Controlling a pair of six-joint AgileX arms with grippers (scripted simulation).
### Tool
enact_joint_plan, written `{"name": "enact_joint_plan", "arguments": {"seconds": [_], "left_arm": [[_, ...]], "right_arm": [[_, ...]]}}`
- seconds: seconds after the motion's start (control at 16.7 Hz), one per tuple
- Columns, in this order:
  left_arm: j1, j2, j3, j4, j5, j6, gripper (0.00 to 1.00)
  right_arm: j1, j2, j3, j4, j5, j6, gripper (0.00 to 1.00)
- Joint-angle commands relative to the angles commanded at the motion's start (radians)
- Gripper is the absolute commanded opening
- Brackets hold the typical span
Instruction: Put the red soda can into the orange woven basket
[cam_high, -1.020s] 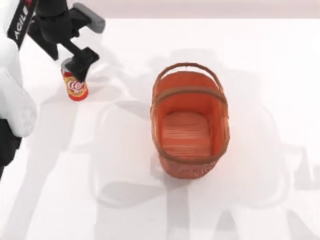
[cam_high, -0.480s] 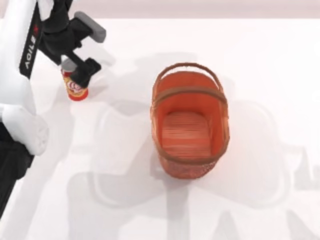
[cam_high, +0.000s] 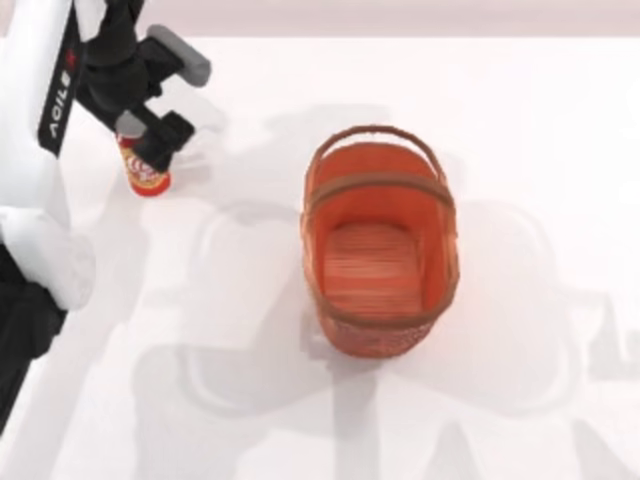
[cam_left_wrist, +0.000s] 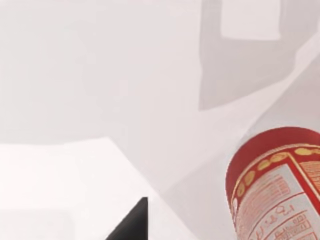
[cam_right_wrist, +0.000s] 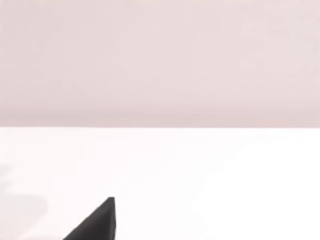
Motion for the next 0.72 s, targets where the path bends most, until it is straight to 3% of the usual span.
{"name": "enact_joint_plan", "arguments": {"seconds": [0.48,0.72], "left_arm": [[0.000,0.000,0.000,0.000,0.000,0.000,0.02],[0.000,0.000,0.000,0.000,0.000,0.000,0.00]], "right_arm": [[0.000,0.000,0.000,0.000,0.000,0.000,1.00],[0.000,0.000,0.000,0.000,0.000,0.000,1.00]]}}
